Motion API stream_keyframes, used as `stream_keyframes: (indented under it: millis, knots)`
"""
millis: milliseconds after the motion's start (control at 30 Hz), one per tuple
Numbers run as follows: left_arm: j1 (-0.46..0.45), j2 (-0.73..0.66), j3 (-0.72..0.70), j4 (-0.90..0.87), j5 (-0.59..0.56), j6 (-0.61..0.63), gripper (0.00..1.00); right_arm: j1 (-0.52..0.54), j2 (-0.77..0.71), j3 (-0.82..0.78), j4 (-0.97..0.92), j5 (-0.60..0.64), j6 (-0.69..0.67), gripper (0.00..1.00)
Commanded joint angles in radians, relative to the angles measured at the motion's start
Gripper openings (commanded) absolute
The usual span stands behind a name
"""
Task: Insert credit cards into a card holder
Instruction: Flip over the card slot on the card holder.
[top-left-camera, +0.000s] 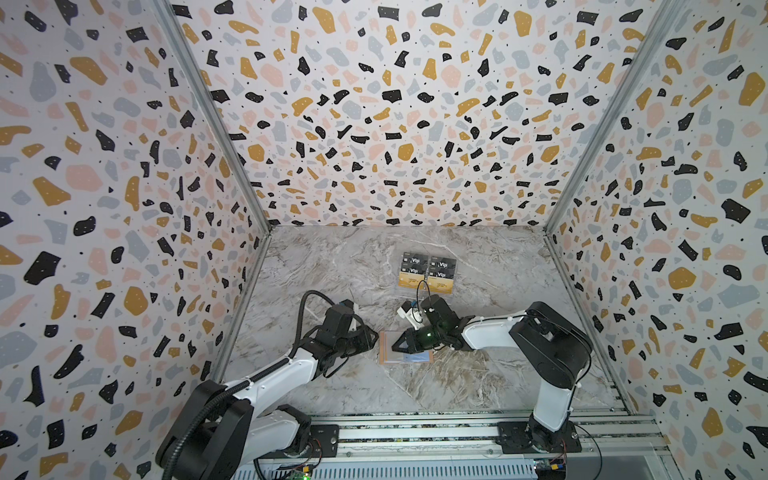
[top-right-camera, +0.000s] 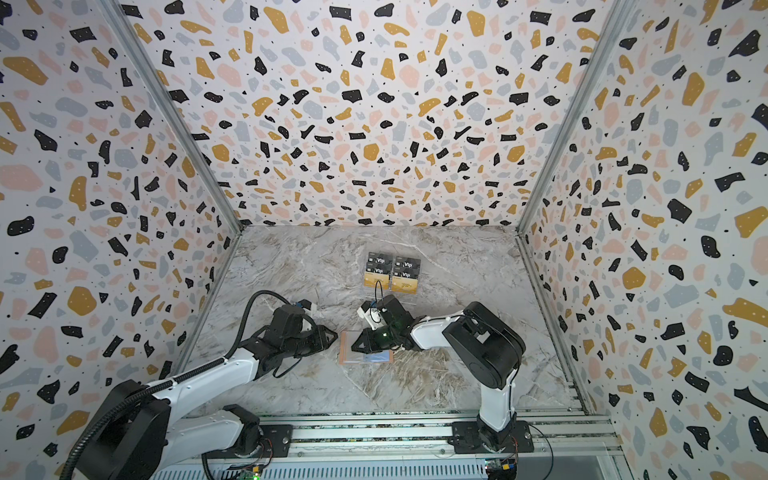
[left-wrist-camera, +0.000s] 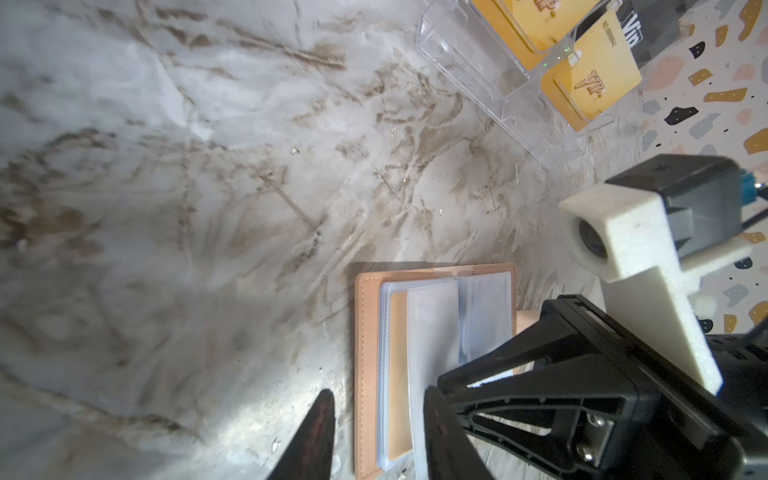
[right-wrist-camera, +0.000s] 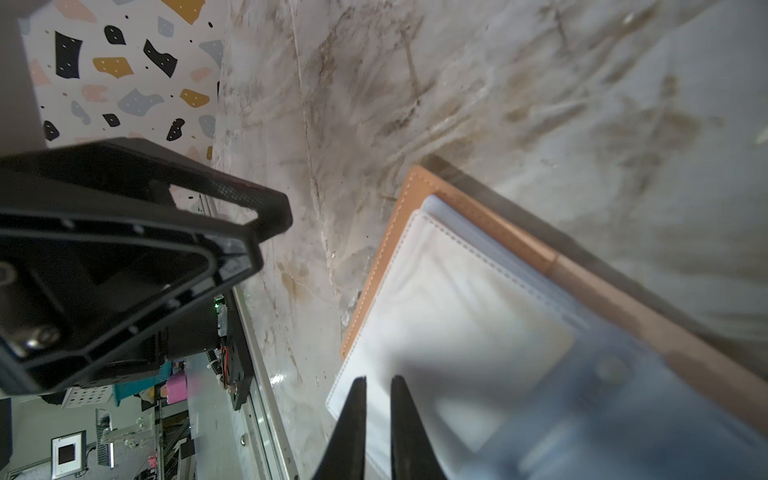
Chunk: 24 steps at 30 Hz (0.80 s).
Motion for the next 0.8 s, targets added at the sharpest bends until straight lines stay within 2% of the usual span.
stream_keyframes:
  millis: [0,200,400,533,767]
  knots:
    - [-0.029,0.008,0.010,0.053,0.045,0.010,0.37,-0.017,-0.024,0.006,0.073,-0.029,0.042,0.14]
    - [-0.127,0.076,0.057,0.109,0.044,-0.020,0.36,-0.043,-0.095,-0.010,0.010,-0.016,0.013,0.14]
    - [-0.179,0.148,0.067,0.178,0.042,-0.056,0.33,-0.079,-0.128,-0.059,-0.038,0.027,-0.003,0.14]
    - [-0.192,0.205,0.086,0.163,0.048,-0.042,0.30,-0.082,-0.121,-0.067,-0.052,0.041,-0.014,0.14]
    - [-0.191,0.249,0.088,0.092,-0.005,0.009,0.27,-0.084,-0.105,-0.086,-0.082,0.077,-0.045,0.14]
